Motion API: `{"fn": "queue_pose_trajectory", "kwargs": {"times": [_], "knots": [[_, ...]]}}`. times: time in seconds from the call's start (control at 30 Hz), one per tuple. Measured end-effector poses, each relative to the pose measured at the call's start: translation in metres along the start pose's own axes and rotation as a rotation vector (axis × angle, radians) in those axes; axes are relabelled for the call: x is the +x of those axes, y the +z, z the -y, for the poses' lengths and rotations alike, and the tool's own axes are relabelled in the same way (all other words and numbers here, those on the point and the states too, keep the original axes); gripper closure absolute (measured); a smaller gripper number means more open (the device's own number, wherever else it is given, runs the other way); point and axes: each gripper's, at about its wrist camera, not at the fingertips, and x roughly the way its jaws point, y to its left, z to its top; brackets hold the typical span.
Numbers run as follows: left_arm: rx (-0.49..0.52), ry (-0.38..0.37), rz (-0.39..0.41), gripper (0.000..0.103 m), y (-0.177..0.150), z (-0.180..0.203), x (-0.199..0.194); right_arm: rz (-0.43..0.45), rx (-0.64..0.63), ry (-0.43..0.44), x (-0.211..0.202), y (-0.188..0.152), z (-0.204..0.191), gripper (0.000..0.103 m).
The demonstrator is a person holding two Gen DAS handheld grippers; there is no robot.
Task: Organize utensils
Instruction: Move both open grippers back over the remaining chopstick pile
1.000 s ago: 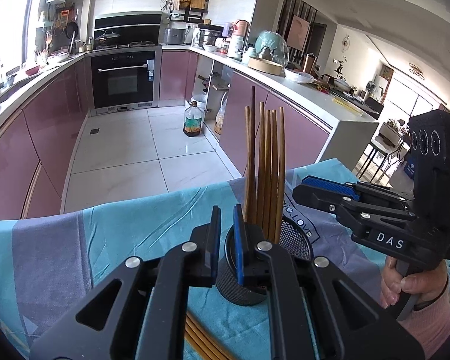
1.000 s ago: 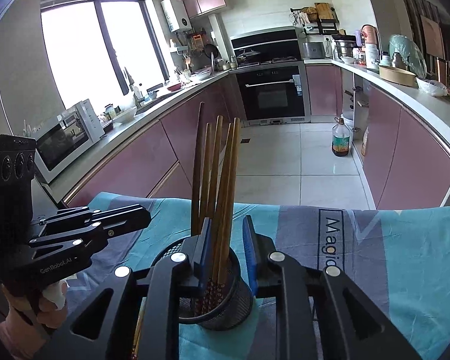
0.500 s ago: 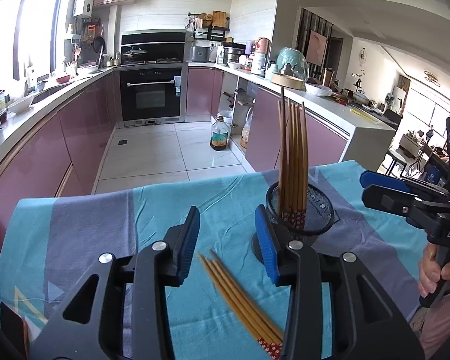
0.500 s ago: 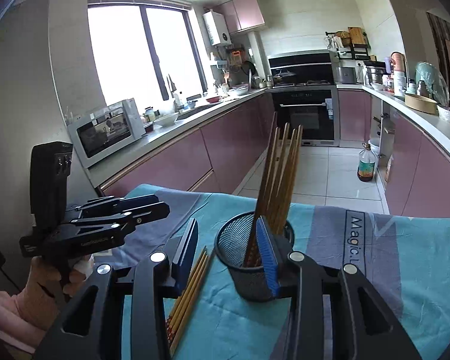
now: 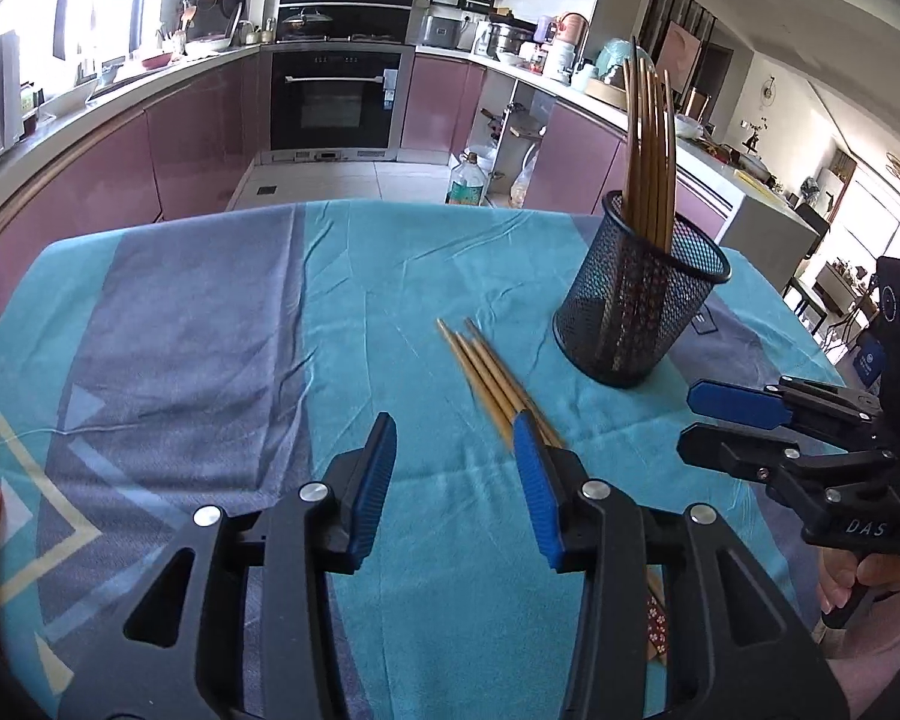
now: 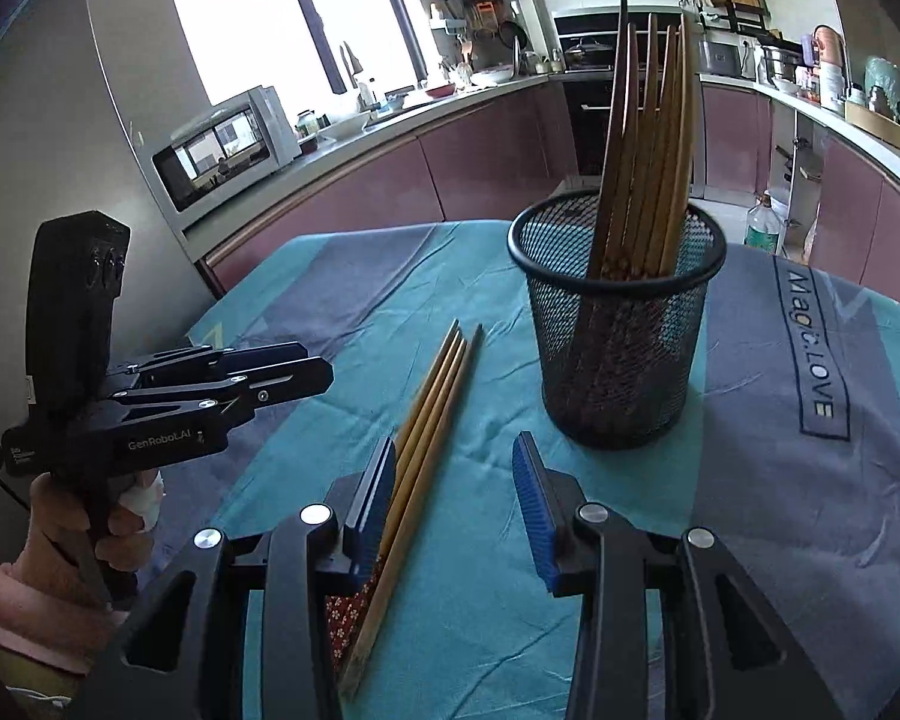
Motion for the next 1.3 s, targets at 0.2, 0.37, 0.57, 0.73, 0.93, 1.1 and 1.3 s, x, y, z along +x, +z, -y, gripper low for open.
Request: {"fn": "queue_pose_trajectory", "kwargs": {"times": [0.2,0.37,0.57,0.73,0.93,1.1,1.3], "knots": [[0.037,-0.026,-0.051,0.059,-0.009,0.017,0.015,-0.063,0.001,-0.006,0.02,-0.009,-0.006,0.065],[0.06,-0.038,-0.096,0.058,-0.012,0.028,0.028,-0.081,0.009,-0.01,0.027,-0.016,-0.005,0.065],[0.084,-0.039,-0.128,0.057,-0.015,0.036,0.04,-0.079,0.036,-0.016,0.024,-0.019,0.003,0.065],[0.12,-0.009,-0.124,0.056,-0.015,0.043,0.044,-0.082,0.036,-0.014,0.026,-0.02,0.004,0.065],[0.159,0.019,-0.123,0.063,-0.017,0.045,0.041,-0.089,0.02,-0.013,0.03,-0.019,0.001,0.065],[0.173,0.03,-0.129,0.071,-0.019,0.043,0.042,-0.097,-0.003,-0.02,0.034,-0.018,-0.006,0.065],[0.144,0.015,-0.128,0.072,-0.019,0.039,0.041,-0.109,-0.038,-0.045,0.039,-0.018,-0.013,0.069]]}}
